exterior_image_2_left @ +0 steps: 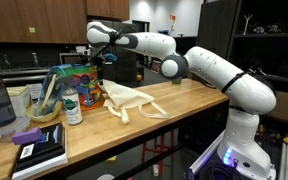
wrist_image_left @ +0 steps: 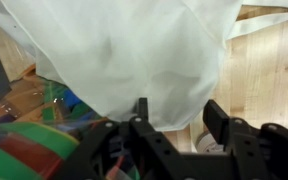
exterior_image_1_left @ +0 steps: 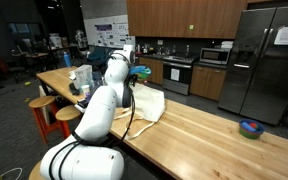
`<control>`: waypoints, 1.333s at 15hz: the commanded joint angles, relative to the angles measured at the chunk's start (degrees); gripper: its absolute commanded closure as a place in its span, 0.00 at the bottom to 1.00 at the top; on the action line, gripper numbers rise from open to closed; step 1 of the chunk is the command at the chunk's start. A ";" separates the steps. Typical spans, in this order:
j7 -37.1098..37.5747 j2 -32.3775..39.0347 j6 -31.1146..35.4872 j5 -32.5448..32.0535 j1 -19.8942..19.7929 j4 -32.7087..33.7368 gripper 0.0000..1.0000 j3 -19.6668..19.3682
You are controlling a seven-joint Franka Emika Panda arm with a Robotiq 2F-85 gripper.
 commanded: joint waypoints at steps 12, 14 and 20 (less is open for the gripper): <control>9.20 -4.46 -6.09 -2.54 2.69 -1.91 0.95 -2.11; 10.02 -4.45 -6.30 -2.57 2.98 -1.96 1.00 -2.07; 9.80 -2.19 -6.05 -2.25 3.00 0.43 0.83 -1.53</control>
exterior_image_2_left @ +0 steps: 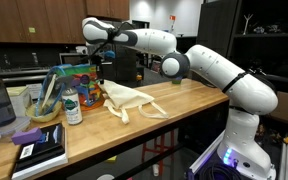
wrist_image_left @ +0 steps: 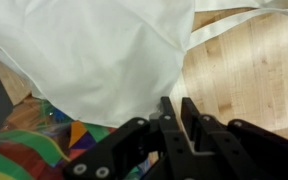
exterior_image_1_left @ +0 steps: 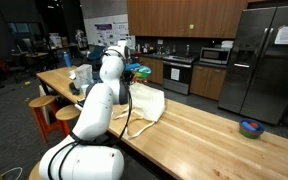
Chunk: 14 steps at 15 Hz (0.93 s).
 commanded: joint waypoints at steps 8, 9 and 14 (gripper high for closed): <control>1.26 1.59 -1.95 -4.64 1.46 1.04 0.05 -2.92; 1.66 1.86 -2.32 -5.61 1.76 1.05 0.01 -3.52; 4.17 3.40 -3.85 -6.98 2.72 1.36 0.00 -4.25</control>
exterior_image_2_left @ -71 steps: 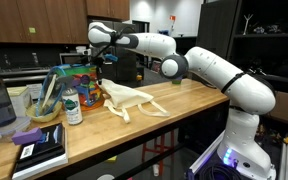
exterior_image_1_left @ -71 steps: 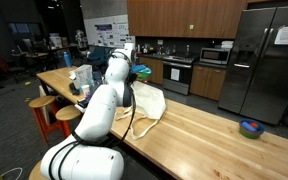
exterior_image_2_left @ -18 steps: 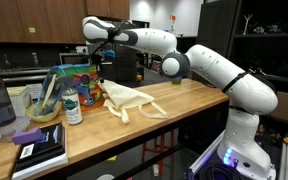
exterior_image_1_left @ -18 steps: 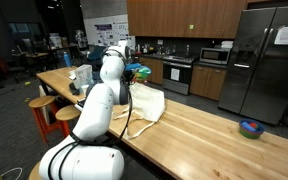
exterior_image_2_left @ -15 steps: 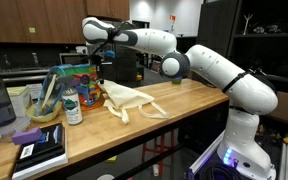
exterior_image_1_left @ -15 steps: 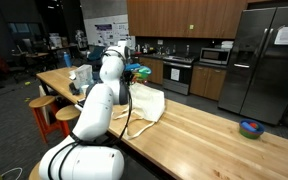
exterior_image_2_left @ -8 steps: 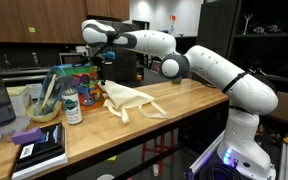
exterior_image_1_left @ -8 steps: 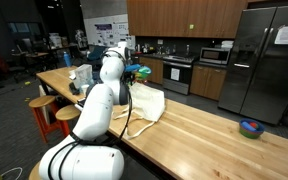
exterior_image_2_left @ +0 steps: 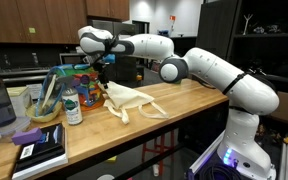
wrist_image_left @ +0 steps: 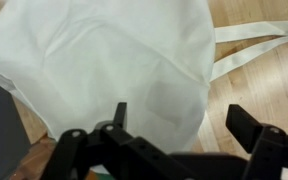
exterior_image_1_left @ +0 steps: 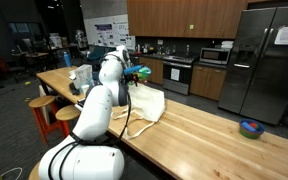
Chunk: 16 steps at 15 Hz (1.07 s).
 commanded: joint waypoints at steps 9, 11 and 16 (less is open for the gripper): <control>9.46 2.42 -1.19 -2.60 3.57 1.43 0.00 -2.57; 10.36 3.04 -1.97 -4.32 4.28 1.27 0.00 -3.79; 12.24 4.67 -4.21 -7.96 5.75 1.34 0.22 -6.42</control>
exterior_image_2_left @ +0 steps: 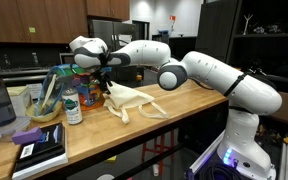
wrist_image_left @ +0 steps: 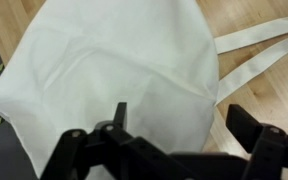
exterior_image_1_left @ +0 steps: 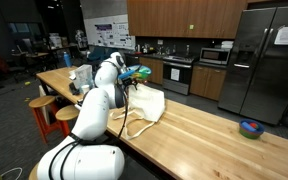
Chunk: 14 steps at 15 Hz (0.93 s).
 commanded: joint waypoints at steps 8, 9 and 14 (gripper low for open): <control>1.29 1.87 -3.30 -2.85 1.58 1.66 0.79 -2.82; 1.21 1.81 -3.42 -2.66 1.47 1.66 0.88 -2.68; 0.49 0.65 -3.75 -1.66 0.78 1.05 1.00 -1.89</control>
